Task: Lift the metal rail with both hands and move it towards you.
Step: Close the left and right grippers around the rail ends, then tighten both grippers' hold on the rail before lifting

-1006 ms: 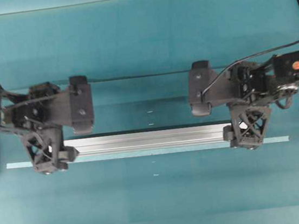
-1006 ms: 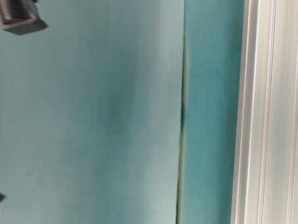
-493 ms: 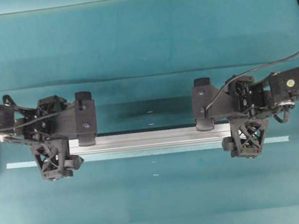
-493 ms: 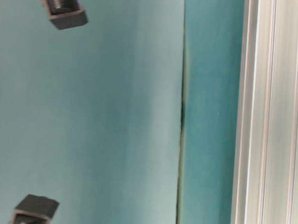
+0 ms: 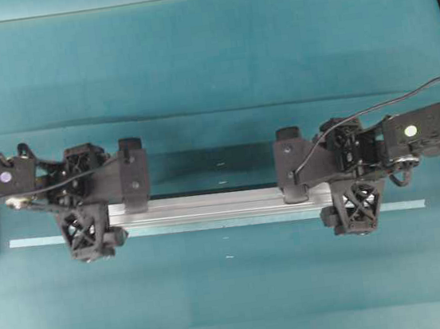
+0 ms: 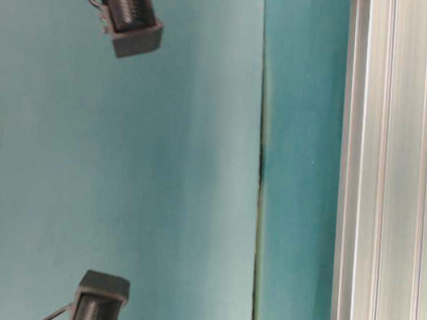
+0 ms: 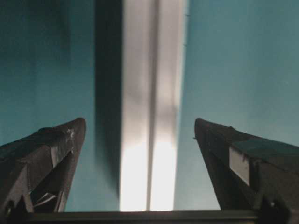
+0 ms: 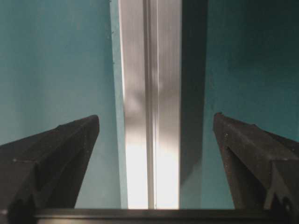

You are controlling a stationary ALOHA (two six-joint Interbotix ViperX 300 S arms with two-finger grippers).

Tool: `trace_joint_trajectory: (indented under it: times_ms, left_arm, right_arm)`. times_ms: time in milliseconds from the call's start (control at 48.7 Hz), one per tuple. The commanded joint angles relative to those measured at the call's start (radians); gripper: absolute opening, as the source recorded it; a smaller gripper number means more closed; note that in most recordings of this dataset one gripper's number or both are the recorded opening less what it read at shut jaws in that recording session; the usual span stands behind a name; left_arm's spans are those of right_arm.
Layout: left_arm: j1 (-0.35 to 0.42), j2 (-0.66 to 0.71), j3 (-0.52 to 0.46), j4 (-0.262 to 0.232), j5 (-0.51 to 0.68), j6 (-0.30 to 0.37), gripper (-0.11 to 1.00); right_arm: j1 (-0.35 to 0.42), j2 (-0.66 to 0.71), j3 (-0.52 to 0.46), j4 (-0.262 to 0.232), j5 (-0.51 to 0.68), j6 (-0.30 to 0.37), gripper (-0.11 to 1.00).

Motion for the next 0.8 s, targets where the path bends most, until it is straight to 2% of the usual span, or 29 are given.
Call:
trace_joint_trajectory:
  times_ms: [0,185,780]
  left_arm:
    - [0.017,0.008,-0.005,0.003,-0.020,0.005,0.99]
    - [0.020,0.025,-0.005,0.003,-0.025,0.025,0.99]
    - [0.002,0.138,0.005,0.003,-0.135,0.012,0.99]
  right_arm:
    - [0.000,0.018,-0.003,-0.002,-0.020,0.000,1.00]
    - [-0.002,0.038,-0.006,-0.002,-0.034,0.000,1.00]
    - [-0.002,0.123,-0.003,-0.002,-0.110,0.000,1.00]
